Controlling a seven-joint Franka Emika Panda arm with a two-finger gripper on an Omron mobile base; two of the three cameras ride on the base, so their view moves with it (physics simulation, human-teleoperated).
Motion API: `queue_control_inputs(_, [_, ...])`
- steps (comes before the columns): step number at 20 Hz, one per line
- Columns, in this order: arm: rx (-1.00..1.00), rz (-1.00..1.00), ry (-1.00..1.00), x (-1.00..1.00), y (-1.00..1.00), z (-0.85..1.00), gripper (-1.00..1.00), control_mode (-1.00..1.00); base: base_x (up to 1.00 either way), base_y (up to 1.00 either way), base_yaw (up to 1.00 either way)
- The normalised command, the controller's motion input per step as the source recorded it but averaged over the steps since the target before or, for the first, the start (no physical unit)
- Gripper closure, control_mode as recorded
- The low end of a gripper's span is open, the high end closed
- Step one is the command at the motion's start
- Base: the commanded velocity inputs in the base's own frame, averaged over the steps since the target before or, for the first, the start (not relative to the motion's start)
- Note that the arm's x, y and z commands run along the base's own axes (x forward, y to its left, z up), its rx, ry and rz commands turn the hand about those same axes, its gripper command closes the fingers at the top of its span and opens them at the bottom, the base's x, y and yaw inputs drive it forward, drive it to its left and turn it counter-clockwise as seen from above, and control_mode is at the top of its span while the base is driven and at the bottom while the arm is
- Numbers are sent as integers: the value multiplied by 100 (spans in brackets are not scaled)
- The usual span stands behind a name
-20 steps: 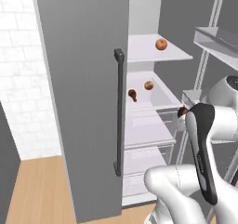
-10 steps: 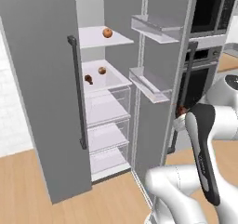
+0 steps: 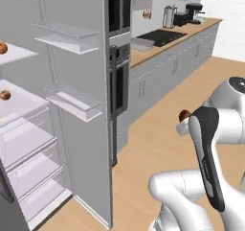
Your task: Place one onion and one chicken drumstick in each tupperware on the nearby counter, to pack two identical lunches.
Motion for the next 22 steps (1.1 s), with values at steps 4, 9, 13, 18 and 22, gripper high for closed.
queue_control_inputs(4, [0, 0, 0, 0, 0, 0, 100, 100, 62, -57, -43])
queue_control_inputs(9, [0, 0, 0, 0, 0, 0, 100, 100, 100, -37, 5])
queue_control_inputs(13, [0, 0, 0, 0, 0, 0, 100, 100, 100, -39, 6])
queue_control_inputs(18, [0, 0, 0, 0, 0, 0, 100, 100, 100, -15, 4])
queue_control_inputs(22, [0, 0, 0, 0, 0, 0, 100, 100, 100, 0, 0])
